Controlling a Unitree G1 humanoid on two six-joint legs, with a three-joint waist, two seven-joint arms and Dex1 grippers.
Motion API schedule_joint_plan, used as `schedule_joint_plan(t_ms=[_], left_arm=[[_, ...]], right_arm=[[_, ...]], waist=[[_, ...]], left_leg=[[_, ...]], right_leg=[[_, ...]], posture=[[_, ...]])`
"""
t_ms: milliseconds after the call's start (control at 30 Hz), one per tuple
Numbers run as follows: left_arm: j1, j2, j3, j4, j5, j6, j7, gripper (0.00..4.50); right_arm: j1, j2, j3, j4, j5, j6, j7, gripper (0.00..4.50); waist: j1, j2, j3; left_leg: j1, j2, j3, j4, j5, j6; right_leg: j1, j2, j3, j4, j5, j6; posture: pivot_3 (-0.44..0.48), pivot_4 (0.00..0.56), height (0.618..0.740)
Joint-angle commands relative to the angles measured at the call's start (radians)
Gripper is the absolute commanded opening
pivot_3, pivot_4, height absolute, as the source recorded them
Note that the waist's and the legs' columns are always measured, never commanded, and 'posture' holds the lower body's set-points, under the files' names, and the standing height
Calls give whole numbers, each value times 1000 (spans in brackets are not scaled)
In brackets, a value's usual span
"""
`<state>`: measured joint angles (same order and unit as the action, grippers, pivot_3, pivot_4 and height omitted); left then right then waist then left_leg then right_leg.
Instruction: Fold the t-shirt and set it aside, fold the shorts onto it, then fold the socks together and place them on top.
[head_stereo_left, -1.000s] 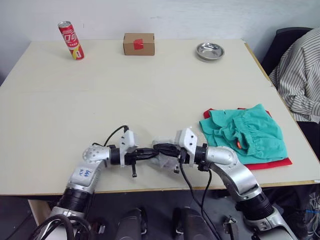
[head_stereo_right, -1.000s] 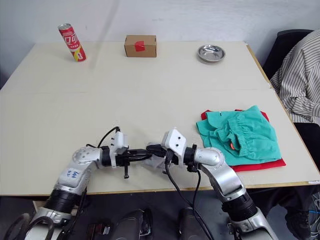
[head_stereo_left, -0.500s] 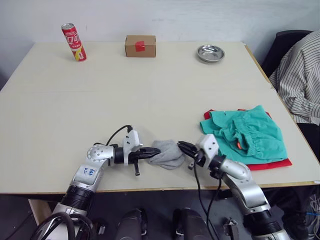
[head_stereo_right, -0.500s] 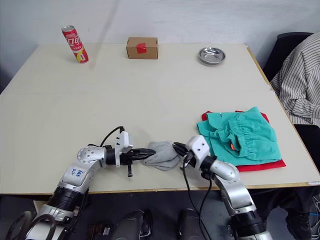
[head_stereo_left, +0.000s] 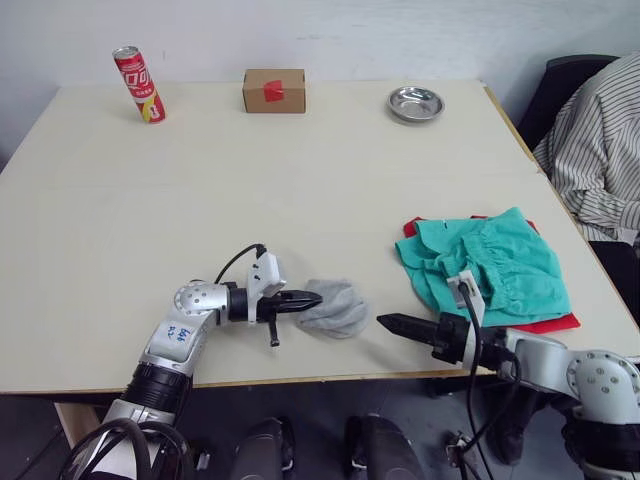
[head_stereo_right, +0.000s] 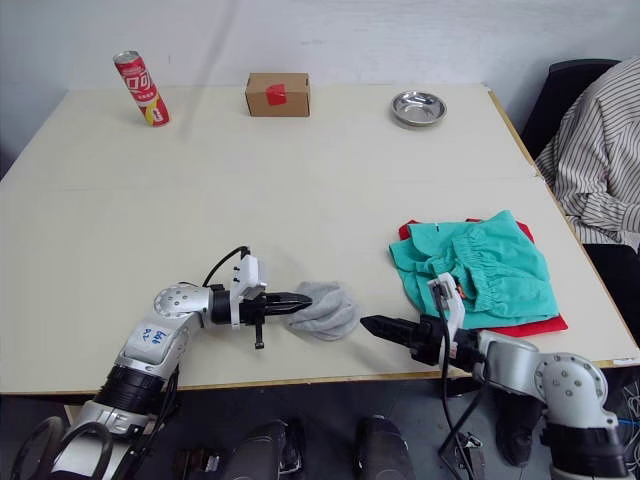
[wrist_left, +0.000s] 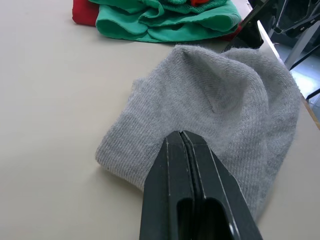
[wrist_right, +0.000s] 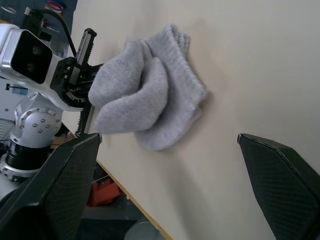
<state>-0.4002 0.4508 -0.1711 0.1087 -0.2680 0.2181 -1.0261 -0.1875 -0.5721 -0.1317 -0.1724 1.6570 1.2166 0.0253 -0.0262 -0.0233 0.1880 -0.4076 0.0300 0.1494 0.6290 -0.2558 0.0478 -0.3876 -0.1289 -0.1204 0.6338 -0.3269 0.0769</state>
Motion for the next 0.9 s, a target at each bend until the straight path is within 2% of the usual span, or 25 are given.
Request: schedule_joint_plan(t_ms=[33, 133, 200, 267, 367, 600, 700, 800, 900], left_arm=[[4, 1, -5, -41, 8, 4, 8, 0], [10, 1, -9, -48, 12, 7, 15, 0], [14, 1, -9, -52, 14, 8, 18, 0], [19, 5, -6, -54, 15, 6, 20, 0], [26, 11, -1, -59, 14, 4, 20, 0], [35, 15, 14, -66, 4, -11, 17, 0], [38, 4, 52, -105, -86, 7, -26, 0], [41, 0, 119, -184, -198, 35, -52, 521], [44, 30, 199, -298, -311, 92, -53, 1455]], right_arm=[[-60, 59, 89, 45, 136, -23, -138, 4457], [-133, 128, 150, 88, 147, -45, -198, 4457], [-170, 170, 167, 114, 148, -66, -232, 4072], [-195, 201, 168, 137, 136, -86, -252, 3568], [-206, 218, 165, 151, 122, -97, -263, 2557], [-170, 219, 144, 112, 124, -115, -256, 369], [-134, 203, 85, 33, 153, -148, -202, 204], [-88, 170, -22, -72, 219, -200, -124, 204], [-52, 162, -216, -120, 308, -322, -135, 204]], waist=[[1, 0, 0], [-2, 0, 0], [-1, 0, 0], [2, 0, 0], [1, 0, 0], [-1, 0, 0], [-1, 0, 0], [2, 1, 0], [2, 1, 0]], left_leg=[[-1, 0, 0, 0, 0, 0], [-4, -1, 1, 1, 3, -3], [-4, -1, 1, 2, 3, -2], [-6, -1, 1, 1, 4, -2], [-8, -1, 1, 3, 4, -2], [-10, -1, 1, 3, 4, -1], [-11, -1, 1, 3, 4, -1], [-14, -1, 0, 3, 4, 0], [-14, -1, 0, 4, 4, 0]], right_leg=[[-1, 0, 0, 0, 0, 0], [-3, 0, 0, 0, 1, 1], [-3, 0, 0, 1, 1, 2], [-5, 0, 0, 1, 1, 2], [-5, 0, 0, 1, 1, 3], [-6, 0, 0, 0, 2, 4], [-7, 0, 0, 0, 2, 4], [-9, 0, -1, -1, 2, 4], [-8, 0, -1, -3, 3, 6]], posture=[[0, 150, 740], [0, 150, 740], [0, 150, 740], [0, 150, 740], [0, 150, 740], [0, 150, 740], [0, 150, 740], [0, 150, 740], [0, 150, 740]])
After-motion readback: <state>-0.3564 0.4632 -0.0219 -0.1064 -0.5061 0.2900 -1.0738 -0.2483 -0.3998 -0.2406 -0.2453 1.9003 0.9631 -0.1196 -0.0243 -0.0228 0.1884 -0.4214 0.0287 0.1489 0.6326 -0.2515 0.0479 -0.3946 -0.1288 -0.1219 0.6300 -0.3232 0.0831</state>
